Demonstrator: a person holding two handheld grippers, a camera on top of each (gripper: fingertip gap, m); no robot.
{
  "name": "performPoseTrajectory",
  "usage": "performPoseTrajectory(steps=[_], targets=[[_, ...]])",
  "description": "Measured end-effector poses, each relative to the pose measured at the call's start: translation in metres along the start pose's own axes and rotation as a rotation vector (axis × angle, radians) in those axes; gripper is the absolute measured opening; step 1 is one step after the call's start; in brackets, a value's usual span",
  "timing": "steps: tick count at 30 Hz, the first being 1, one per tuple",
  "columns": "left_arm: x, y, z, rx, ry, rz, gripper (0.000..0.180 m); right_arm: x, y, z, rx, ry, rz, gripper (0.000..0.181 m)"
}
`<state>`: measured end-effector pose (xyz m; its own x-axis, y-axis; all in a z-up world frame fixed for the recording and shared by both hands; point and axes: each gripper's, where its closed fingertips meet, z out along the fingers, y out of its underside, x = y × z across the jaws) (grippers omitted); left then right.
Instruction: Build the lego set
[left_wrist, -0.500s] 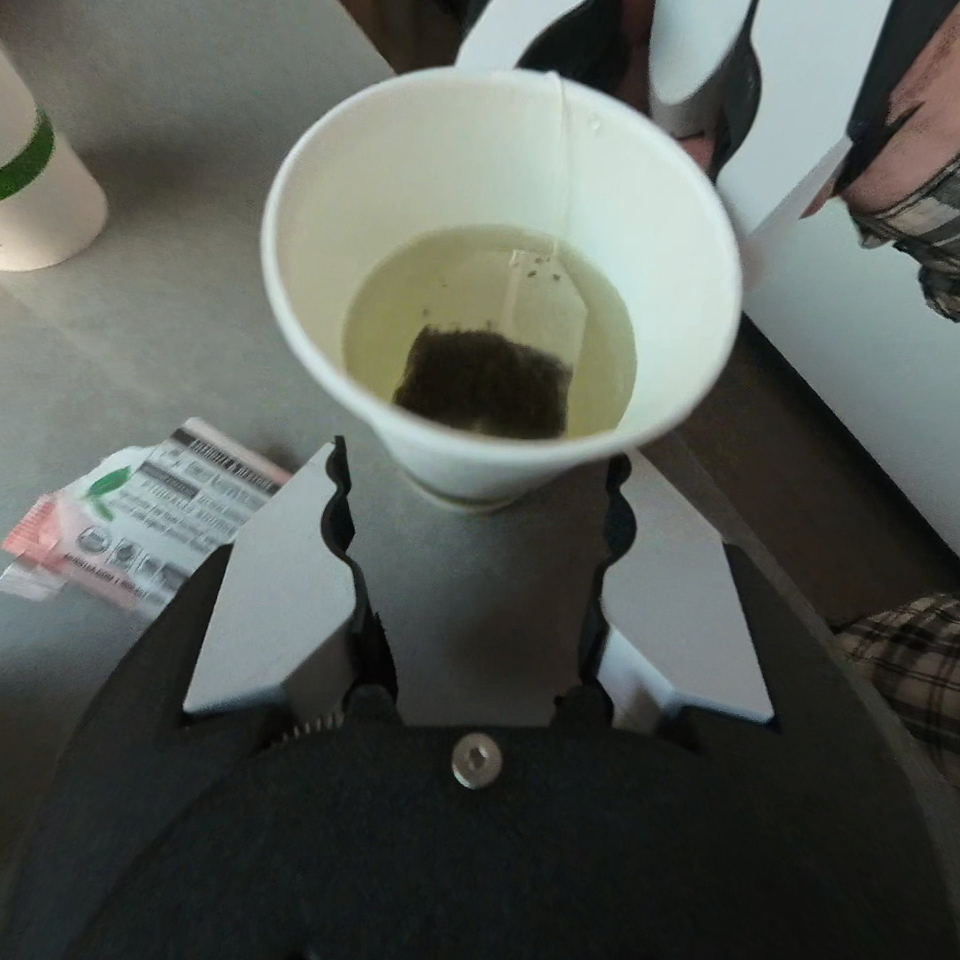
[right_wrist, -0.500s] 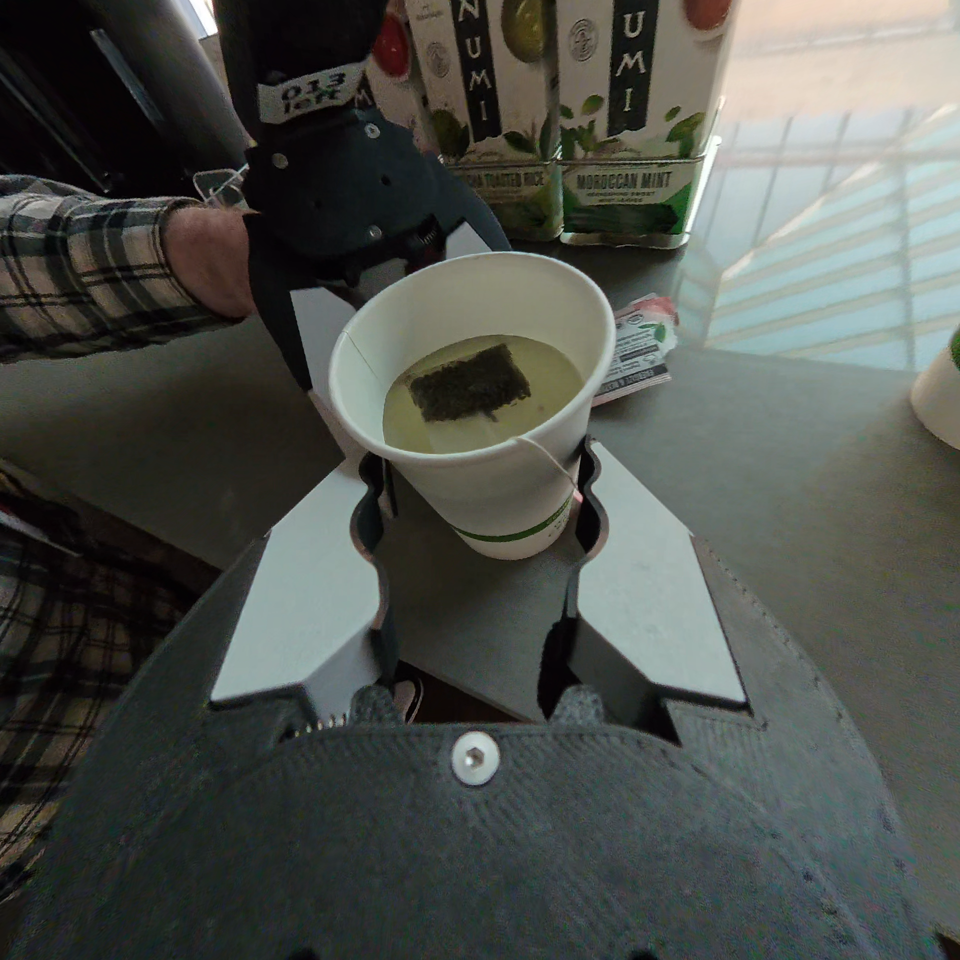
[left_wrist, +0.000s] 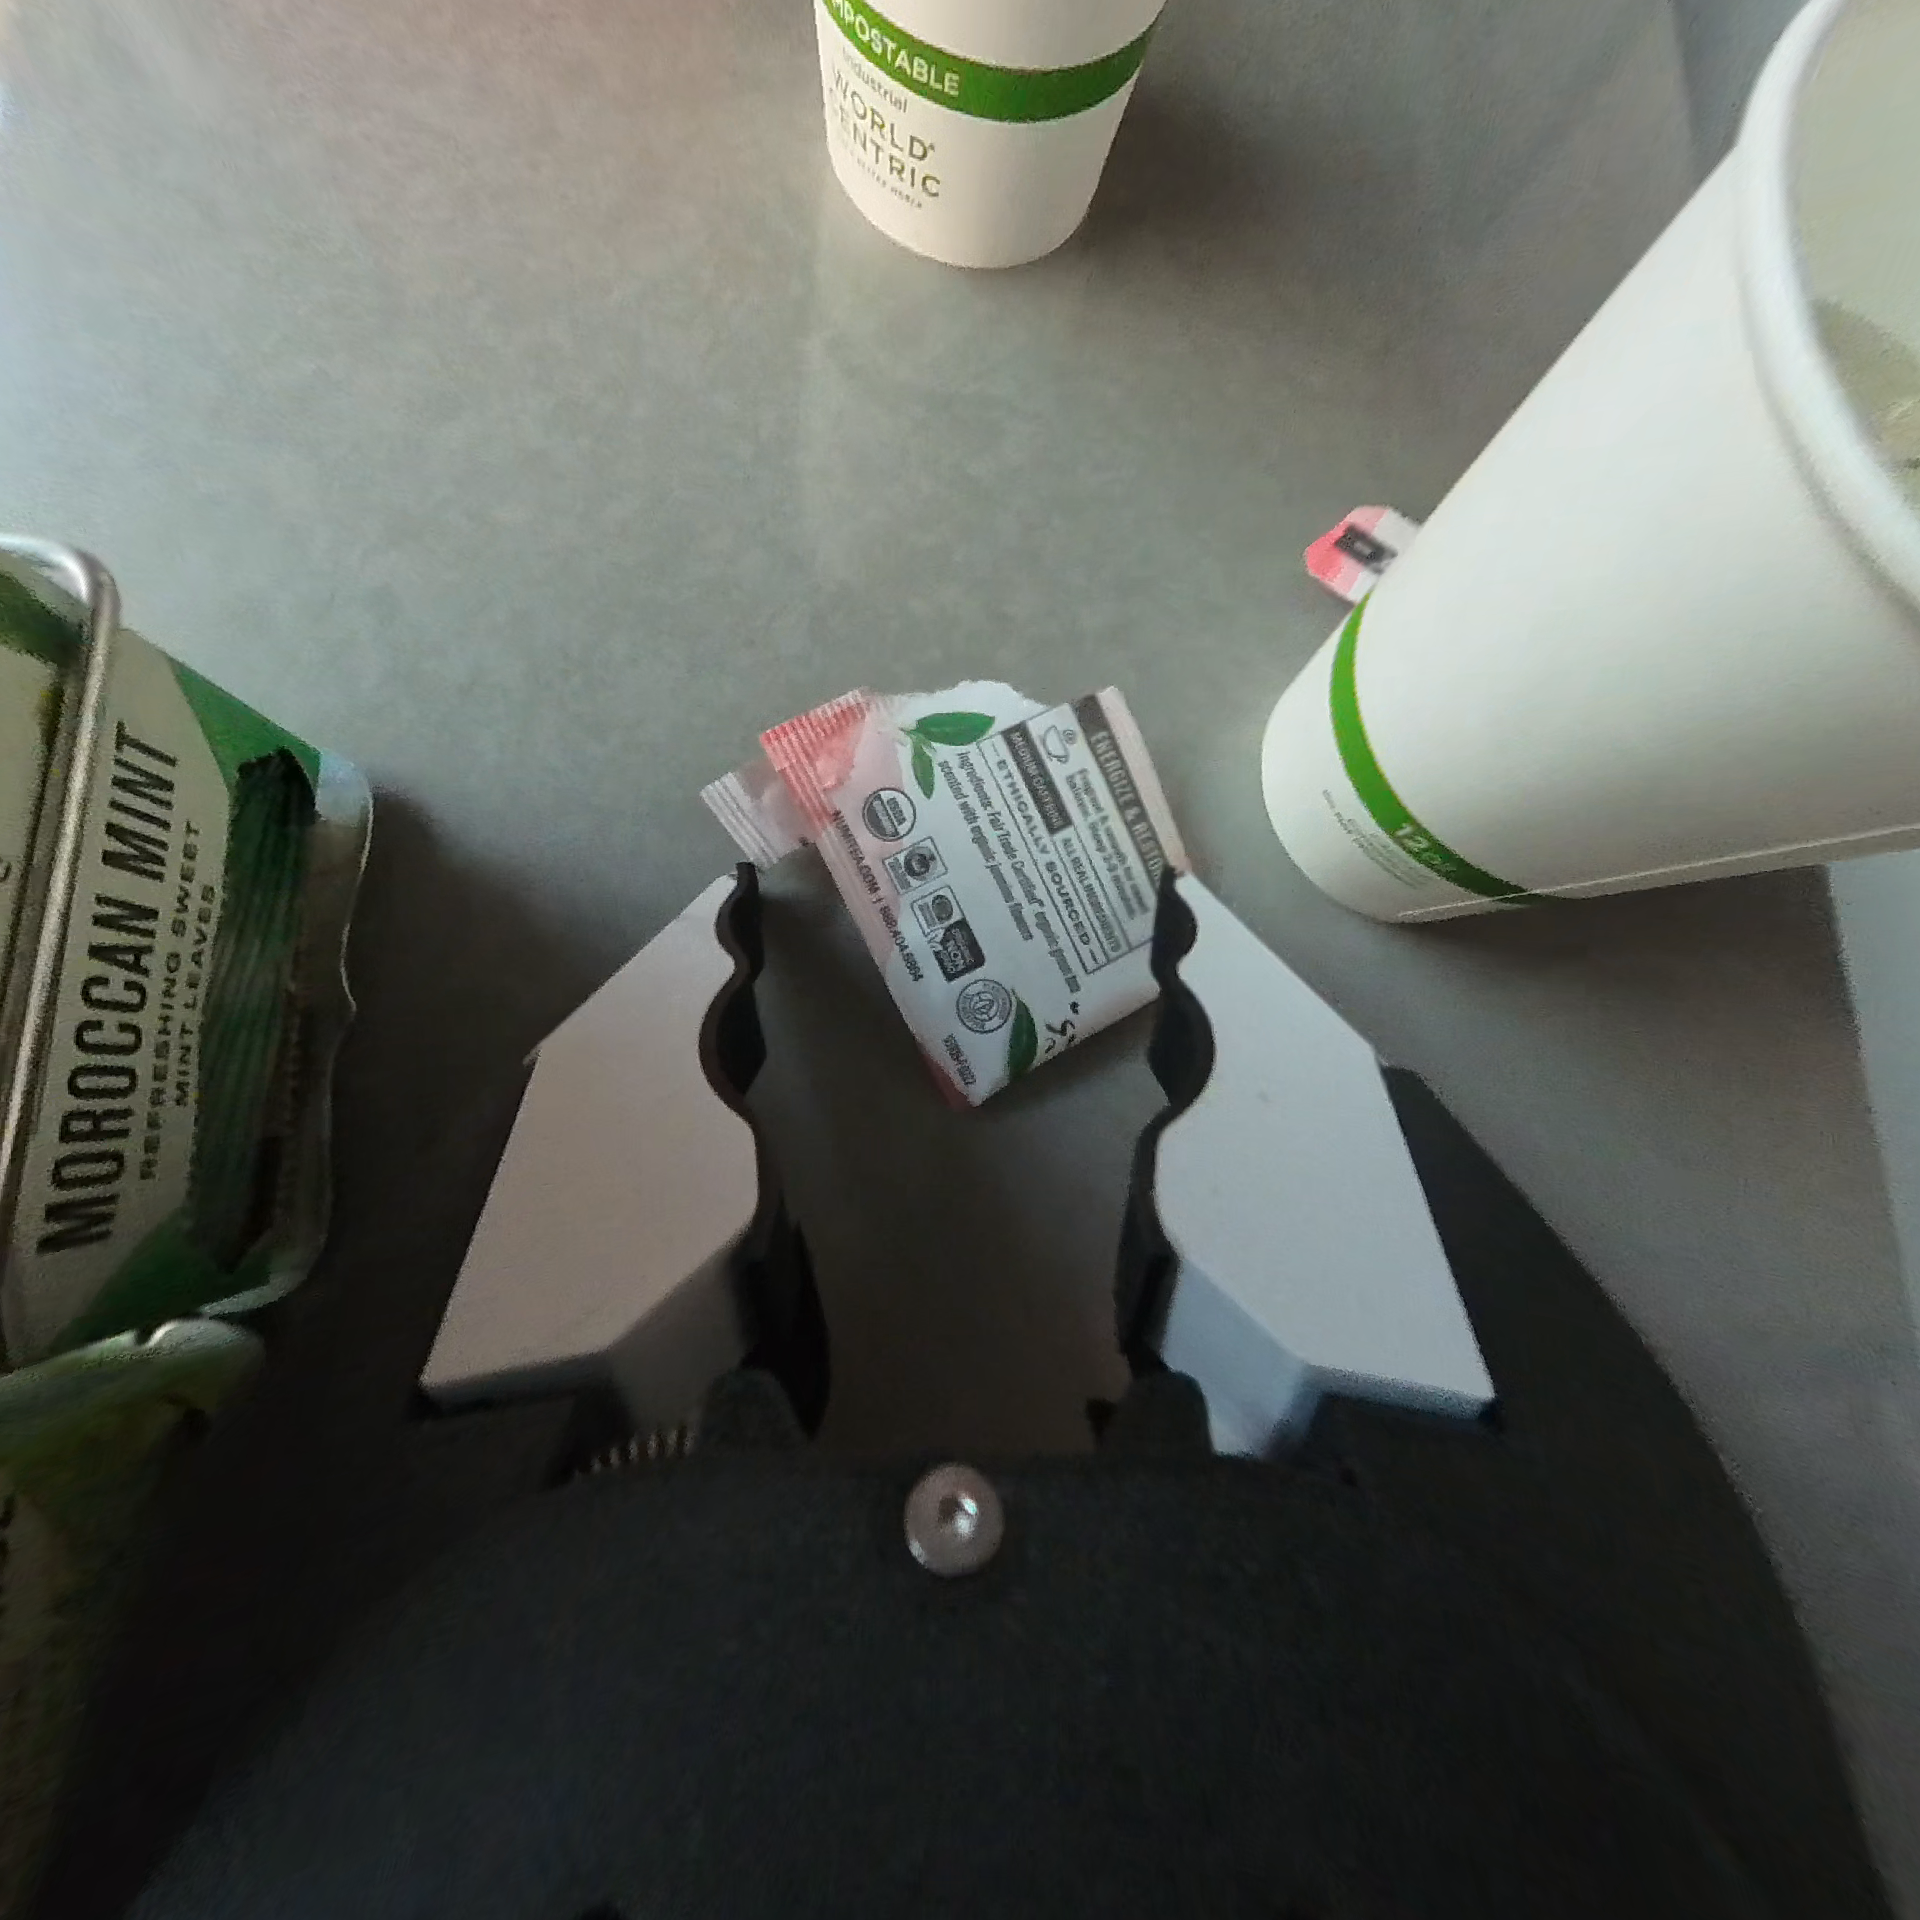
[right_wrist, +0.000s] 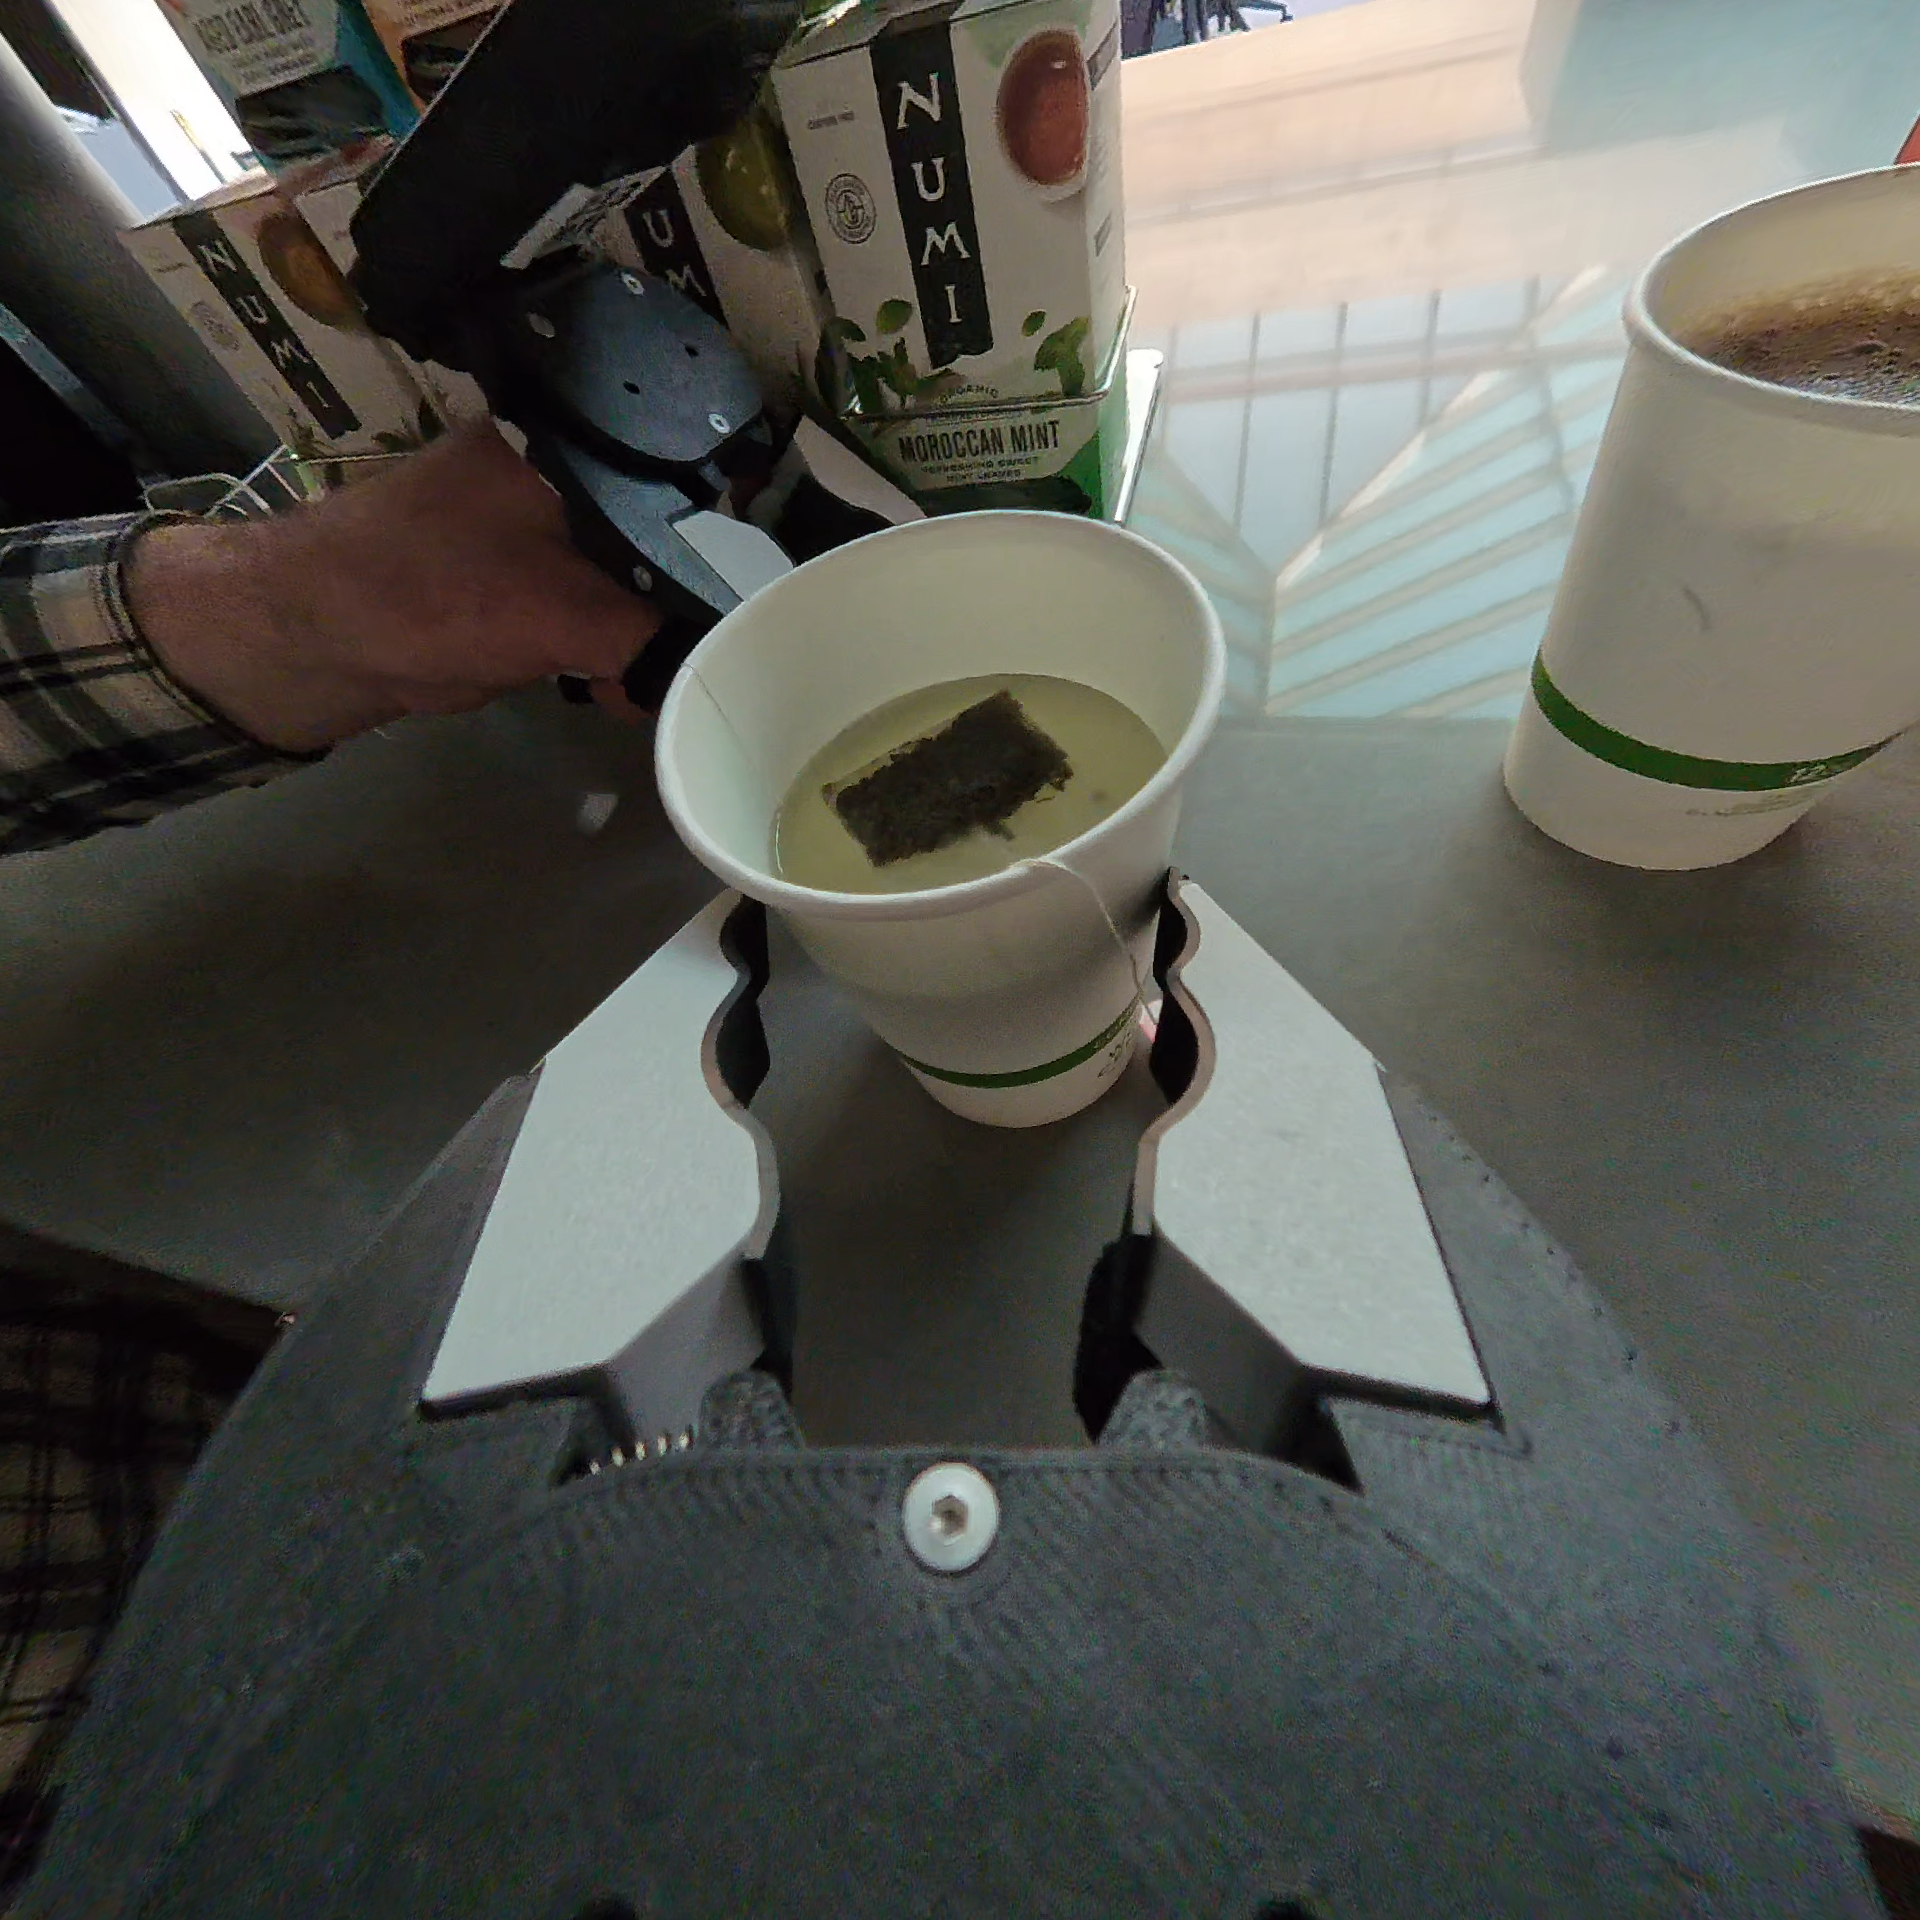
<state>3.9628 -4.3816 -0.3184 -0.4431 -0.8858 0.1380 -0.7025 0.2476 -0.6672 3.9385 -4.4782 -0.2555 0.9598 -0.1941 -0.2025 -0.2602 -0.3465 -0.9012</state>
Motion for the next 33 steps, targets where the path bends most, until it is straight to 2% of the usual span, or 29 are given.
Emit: performPoseTrajectory(steps=[2,3,6,8,9,18,32,33], targets=[[0.0,0.0,0.002,-0.013,-0.025,0.023,0.061,0.003,-0.001,0.001,0.005,0.006,0.003,0.073],[0.003,0.0,0.002,-0.009,-0.021,0.032,0.047,0.005,-0.002,0.002,0.01,0.011,0.004,0.073],[0.007,0.002,0.004,0.02,-0.038,0.083,0.024,0.013,-0.006,0.006,0.027,0.032,0.015,0.073],[0.007,0.005,0.002,0.03,-0.065,0.13,0.015,0.018,-0.008,0.008,0.036,0.048,0.024,0.073],[0.005,0.008,-0.001,0.029,-0.081,0.159,0.001,0.022,-0.01,0.01,0.039,0.059,0.03,0.073],[0.019,0.036,-0.023,0.012,-0.002,0.199,0.0,0.038,-0.023,0.033,0.038,0.118,0.047,0.074],[0.041,0.087,-0.066,0.031,0.043,0.16,0.0,0.038,-0.04,0.078,0.039,0.168,0.051,0.074],[0.042,0.089,-0.067,0.035,0.036,0.161,0.0,0.037,-0.038,0.081,0.026,0.163,0.042,0.079]])
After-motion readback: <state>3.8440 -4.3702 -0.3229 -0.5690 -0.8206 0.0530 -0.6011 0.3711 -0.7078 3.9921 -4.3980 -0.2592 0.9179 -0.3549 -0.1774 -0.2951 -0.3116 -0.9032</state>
